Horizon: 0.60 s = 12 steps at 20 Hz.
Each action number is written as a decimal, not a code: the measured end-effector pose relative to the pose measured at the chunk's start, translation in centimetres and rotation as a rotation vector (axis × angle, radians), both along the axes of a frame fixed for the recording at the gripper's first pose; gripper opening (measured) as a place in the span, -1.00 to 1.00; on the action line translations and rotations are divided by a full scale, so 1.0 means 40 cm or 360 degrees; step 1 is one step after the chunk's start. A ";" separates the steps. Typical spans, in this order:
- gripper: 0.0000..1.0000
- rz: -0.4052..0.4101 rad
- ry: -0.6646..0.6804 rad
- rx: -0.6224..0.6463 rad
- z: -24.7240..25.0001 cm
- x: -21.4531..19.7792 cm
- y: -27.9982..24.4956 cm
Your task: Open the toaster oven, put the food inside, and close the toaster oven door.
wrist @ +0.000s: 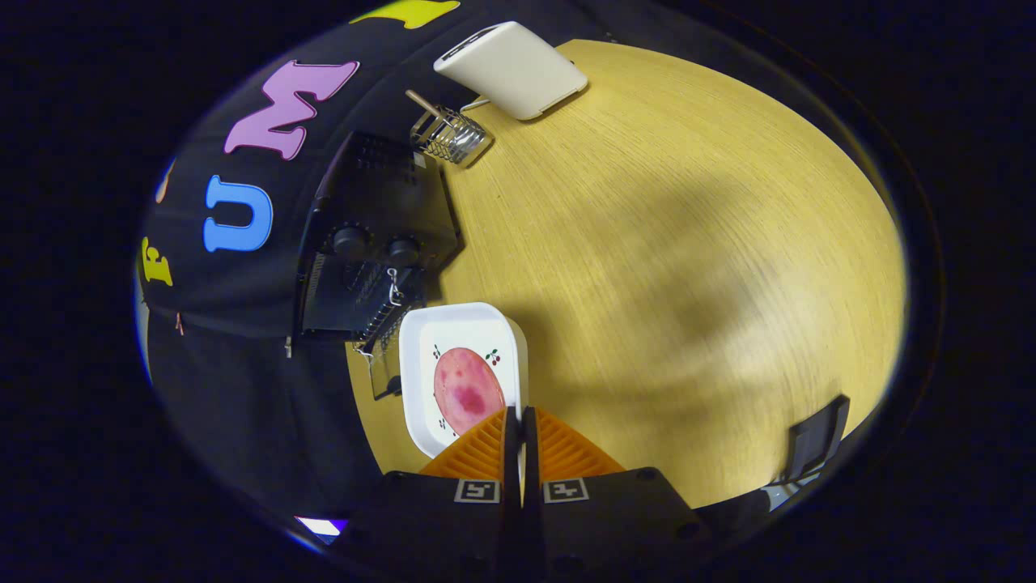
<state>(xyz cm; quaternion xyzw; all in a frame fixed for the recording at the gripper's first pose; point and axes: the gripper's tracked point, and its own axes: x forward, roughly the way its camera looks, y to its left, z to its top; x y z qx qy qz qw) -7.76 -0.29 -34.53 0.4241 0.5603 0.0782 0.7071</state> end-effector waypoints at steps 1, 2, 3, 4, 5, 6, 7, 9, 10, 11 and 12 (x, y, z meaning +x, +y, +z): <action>-0.90 -0.0043 0.0001 0.0037 0.024 0.001 0.040; -0.90 -0.0079 0.0004 0.0074 0.046 0.003 0.081; -0.90 -0.0110 0.0008 0.0104 0.064 -0.002 0.123; -0.90 -0.0137 0.0014 0.0126 0.077 -0.004 0.165; -0.90 -0.0177 0.0024 0.0142 0.098 -0.005 0.197; -0.90 -0.0221 0.0036 0.0153 0.106 0.003 0.233; -0.90 -0.0273 0.0051 0.0159 0.109 0.015 0.270; -0.89 -0.0394 0.0079 0.0156 0.111 0.043 0.325; -0.90 -0.0449 0.0085 0.0143 0.107 0.062 0.351; -0.90 -0.0509 0.0087 0.0112 0.102 0.079 0.374; -0.90 -0.0566 0.0094 0.0080 0.096 0.095 0.394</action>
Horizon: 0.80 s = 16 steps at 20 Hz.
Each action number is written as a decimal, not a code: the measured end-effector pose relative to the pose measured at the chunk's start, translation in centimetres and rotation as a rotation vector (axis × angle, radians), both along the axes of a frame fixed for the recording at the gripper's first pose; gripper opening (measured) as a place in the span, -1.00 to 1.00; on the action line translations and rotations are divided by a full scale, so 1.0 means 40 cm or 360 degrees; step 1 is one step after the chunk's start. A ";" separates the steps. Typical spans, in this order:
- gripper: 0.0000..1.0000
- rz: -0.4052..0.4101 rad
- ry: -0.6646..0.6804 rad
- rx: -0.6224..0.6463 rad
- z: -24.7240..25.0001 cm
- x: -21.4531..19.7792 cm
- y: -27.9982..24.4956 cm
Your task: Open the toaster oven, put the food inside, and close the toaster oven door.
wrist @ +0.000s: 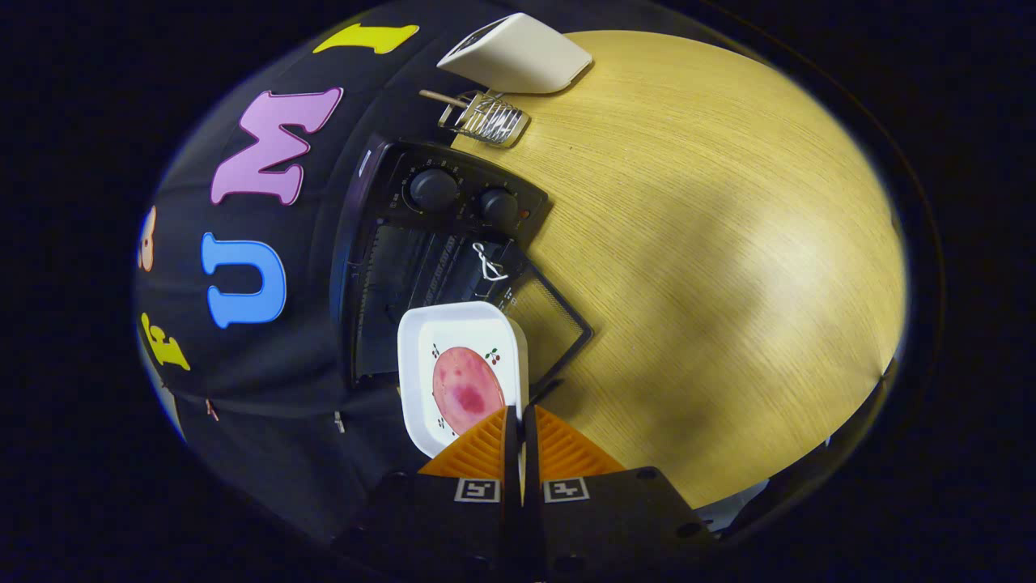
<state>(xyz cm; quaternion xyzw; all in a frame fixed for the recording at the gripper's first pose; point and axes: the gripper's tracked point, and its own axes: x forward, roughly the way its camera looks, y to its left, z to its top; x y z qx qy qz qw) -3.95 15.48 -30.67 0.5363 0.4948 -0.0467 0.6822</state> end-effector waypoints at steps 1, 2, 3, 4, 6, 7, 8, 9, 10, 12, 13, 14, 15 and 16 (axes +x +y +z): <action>-0.89 -0.0072 0.0016 -0.0031 -0.007 0.019 0.018; -0.90 -0.0158 0.0038 -0.0040 -0.014 0.041 0.036; -0.90 -0.0261 0.0062 -0.0029 -0.018 0.067 0.056; -0.90 -0.0361 0.0085 -0.0011 -0.025 0.096 0.077; -0.90 -0.0500 0.0101 -0.0013 -0.034 0.140 0.104; -0.89 -0.0564 0.0111 -0.0027 -0.039 0.161 0.113; -0.90 -0.0623 0.0126 -0.0039 -0.048 0.181 0.122; -0.90 -0.0685 0.0149 -0.0046 -0.054 0.196 0.130; -0.90 -0.0753 0.0177 -0.0051 -0.063 0.213 0.134; -0.90 -0.0867 0.0223 -0.0056 -0.075 0.245 0.147; -0.89 -0.0900 0.0239 -0.0057 -0.075 0.257 0.156; -0.90 -0.0907 0.0246 -0.0059 -0.078 0.273 0.167; -0.89 -0.0911 0.0251 -0.0061 -0.080 0.285 0.179; -0.90 -0.0914 0.0261 -0.0063 -0.083 0.293 0.186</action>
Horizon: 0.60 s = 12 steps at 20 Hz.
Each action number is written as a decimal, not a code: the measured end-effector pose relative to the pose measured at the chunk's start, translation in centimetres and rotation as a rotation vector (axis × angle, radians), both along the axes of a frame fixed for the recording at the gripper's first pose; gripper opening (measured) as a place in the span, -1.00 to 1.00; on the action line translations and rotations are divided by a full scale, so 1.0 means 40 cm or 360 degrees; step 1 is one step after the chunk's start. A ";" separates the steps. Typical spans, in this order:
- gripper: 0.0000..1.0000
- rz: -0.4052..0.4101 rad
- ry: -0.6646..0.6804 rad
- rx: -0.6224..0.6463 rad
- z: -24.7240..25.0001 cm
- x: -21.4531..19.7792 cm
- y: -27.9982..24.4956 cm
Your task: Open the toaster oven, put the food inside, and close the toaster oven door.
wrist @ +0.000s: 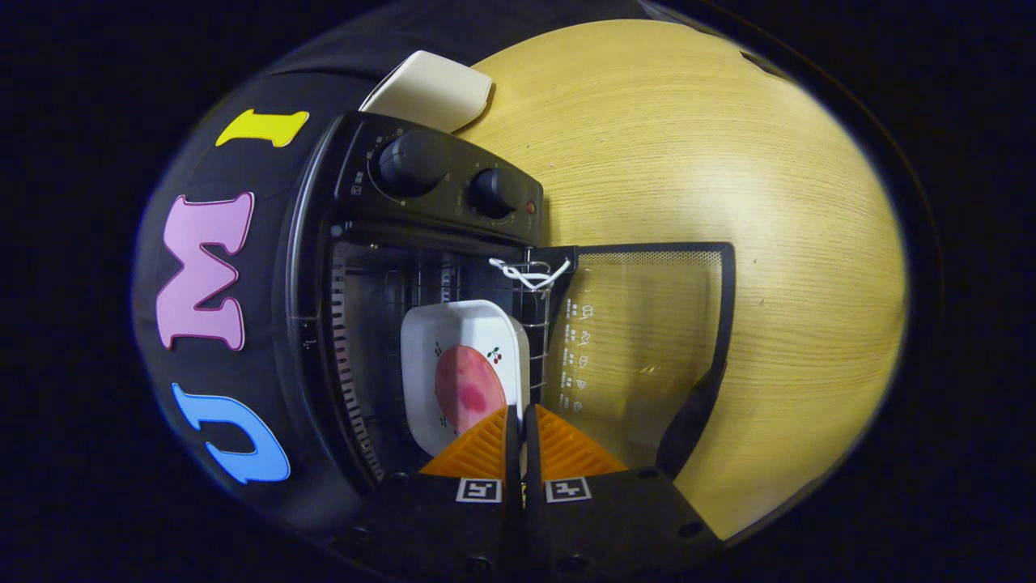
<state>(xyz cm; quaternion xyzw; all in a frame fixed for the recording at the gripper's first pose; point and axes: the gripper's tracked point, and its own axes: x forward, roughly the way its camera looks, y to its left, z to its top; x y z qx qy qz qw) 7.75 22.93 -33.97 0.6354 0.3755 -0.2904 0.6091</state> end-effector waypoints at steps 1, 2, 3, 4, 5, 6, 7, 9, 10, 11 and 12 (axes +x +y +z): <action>-0.90 -0.0013 0.0011 0.0003 0.000 0.003 0.004; -0.90 -0.0026 0.0020 0.0002 0.000 0.004 0.005; -0.88 -0.0032 0.0019 -0.0003 -0.004 0.008 0.006; -0.87 -0.0038 0.0012 -0.0008 -0.002 0.010 0.004; -0.83 -0.0033 -0.0005 -0.0002 0.000 0.012 0.010; -0.82 -0.0027 -0.0012 0.0010 0.001 0.013 0.012; -0.73 -0.0027 -0.0033 0.0039 0.006 0.015 0.023; -0.39 -0.0010 -0.0084 0.0097 0.025 0.014 0.043; -0.12 0.0028 -0.0098 0.0111 0.032 0.005 0.048; 0.15 0.0068 -0.0132 0.0112 0.042 -0.001 0.052; 0.35 0.0114 -0.0166 0.0121 0.055 -0.009 0.055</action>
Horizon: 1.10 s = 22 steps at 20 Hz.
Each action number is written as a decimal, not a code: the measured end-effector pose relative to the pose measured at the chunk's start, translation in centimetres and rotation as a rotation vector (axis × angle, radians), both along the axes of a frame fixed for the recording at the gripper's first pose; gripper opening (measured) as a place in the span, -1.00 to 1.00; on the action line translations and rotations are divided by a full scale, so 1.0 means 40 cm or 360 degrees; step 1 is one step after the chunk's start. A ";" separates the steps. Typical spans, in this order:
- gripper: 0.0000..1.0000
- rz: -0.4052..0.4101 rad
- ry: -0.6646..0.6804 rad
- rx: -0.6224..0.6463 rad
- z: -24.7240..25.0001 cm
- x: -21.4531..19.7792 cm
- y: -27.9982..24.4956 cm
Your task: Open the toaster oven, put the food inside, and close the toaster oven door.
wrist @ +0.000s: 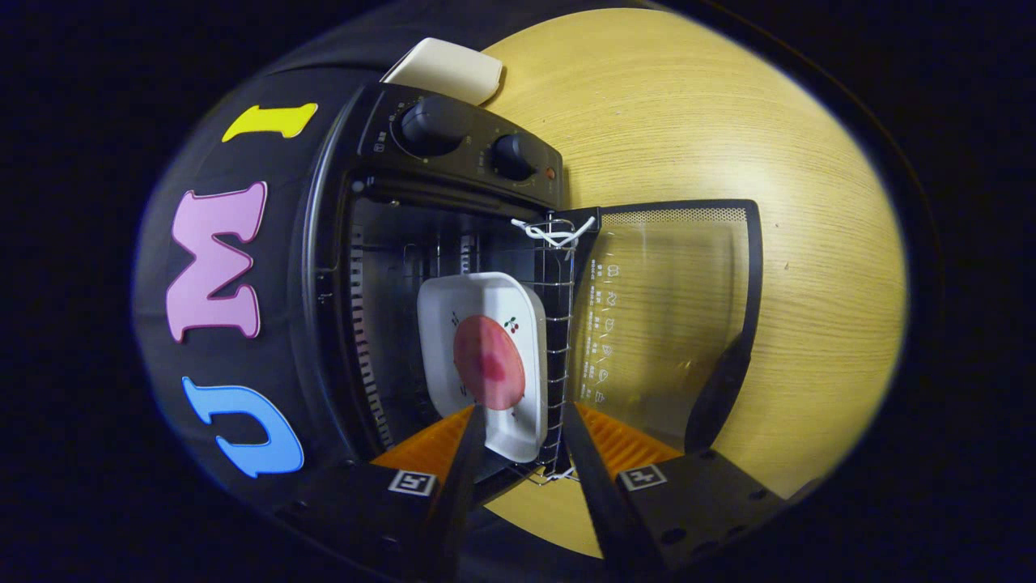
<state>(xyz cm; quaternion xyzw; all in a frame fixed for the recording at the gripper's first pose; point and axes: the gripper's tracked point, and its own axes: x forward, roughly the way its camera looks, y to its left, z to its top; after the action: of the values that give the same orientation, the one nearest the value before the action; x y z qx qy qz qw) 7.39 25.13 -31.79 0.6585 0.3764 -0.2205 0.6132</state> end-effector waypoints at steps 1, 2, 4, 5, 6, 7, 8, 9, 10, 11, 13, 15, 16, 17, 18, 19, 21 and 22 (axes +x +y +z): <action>0.77 0.0049 -0.0025 -0.0003 0.010 -0.015 0.002; 0.96 0.0113 -0.0032 -0.0004 0.034 -0.043 0.002; 0.97 0.0268 -0.0100 -0.0051 0.071 -0.066 0.015; 0.97 0.0378 -0.0136 -0.0093 0.094 -0.085 0.023; 0.98 0.0490 -0.0191 -0.0157 0.114 -0.095 0.030; 0.97 0.0624 -0.0231 -0.0232 0.127 -0.114 0.036; 0.97 0.0766 -0.0281 -0.0342 0.141 -0.131 0.037; 0.97 0.0894 -0.0340 -0.0480 0.150 -0.141 0.025; 0.97 0.1021 -0.0399 -0.0640 0.157 -0.150 0.009; 0.97 0.1158 -0.0435 -0.0778 0.156 -0.169 -0.001; 0.97 0.1358 -0.0470 -0.0952 0.151 -0.201 -0.005; 0.97 0.1495 -0.0457 -0.1026 0.125 -0.237 -0.002; 0.97 0.1540 -0.0446 -0.1057 0.107 -0.255 -0.004; 0.98 0.1585 -0.0429 -0.1088 0.086 -0.272 -0.005; 0.98 0.1638 -0.0403 -0.1116 0.059 -0.293 -0.006; 0.98 0.1692 -0.0377 -0.1134 0.033 -0.313 -0.004; 0.98 0.1818 -0.0301 -0.1163 -0.030 -0.355 -0.006; 0.98 0.1865 -0.0273 -0.1179 -0.060 -0.368 -0.006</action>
<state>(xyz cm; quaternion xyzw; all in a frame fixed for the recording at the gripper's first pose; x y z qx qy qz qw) -7.33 24.89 -34.20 0.1097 0.5199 0.0856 0.8428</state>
